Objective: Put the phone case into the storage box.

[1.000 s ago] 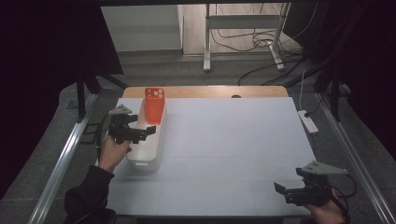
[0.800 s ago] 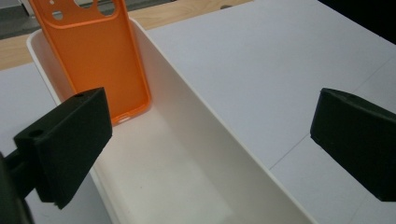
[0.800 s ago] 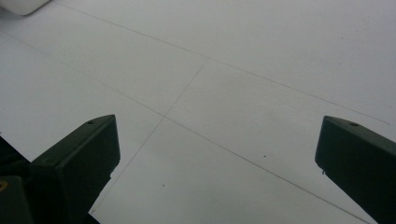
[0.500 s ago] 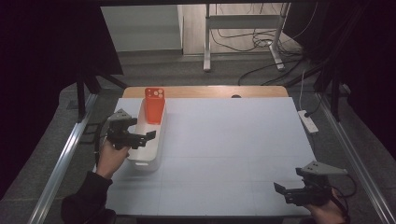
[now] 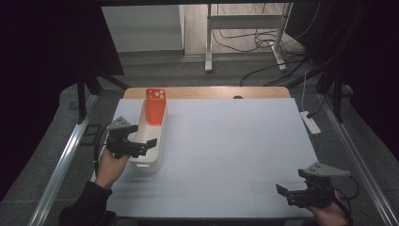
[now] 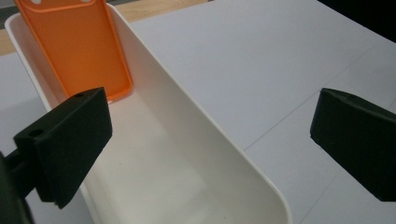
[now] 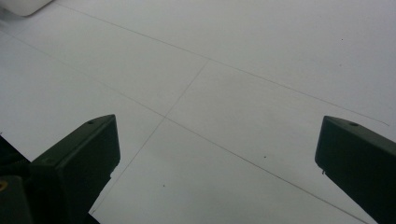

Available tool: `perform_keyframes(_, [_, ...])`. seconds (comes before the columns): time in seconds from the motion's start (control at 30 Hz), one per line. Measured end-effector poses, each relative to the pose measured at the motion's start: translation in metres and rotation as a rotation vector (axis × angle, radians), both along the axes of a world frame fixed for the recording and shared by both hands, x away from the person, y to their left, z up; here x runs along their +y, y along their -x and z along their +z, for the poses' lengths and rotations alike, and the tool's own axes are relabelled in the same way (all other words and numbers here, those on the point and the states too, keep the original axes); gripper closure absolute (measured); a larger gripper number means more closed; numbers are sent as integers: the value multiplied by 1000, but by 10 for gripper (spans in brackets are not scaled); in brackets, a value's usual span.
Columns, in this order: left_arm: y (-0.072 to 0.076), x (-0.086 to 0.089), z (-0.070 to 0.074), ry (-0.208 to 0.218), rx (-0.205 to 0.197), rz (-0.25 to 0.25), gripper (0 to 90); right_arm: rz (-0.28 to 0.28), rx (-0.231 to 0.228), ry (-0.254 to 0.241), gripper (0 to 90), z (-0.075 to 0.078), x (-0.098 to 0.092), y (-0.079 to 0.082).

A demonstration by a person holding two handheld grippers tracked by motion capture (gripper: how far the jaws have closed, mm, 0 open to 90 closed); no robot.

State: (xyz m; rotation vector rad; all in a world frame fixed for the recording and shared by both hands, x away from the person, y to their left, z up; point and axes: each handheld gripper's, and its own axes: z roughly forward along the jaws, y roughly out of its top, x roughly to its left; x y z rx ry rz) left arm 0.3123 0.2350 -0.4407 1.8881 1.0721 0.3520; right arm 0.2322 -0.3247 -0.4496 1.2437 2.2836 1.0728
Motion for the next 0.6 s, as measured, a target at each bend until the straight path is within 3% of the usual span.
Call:
perform_keyframes(0.33, [14,-1,0,10,-5,2,0,2,0,2,5,0,0,0])
perform_keyframes(0.6, [25,1,-2,-7,0,4,0,3,-2,1,5,0,1,0])
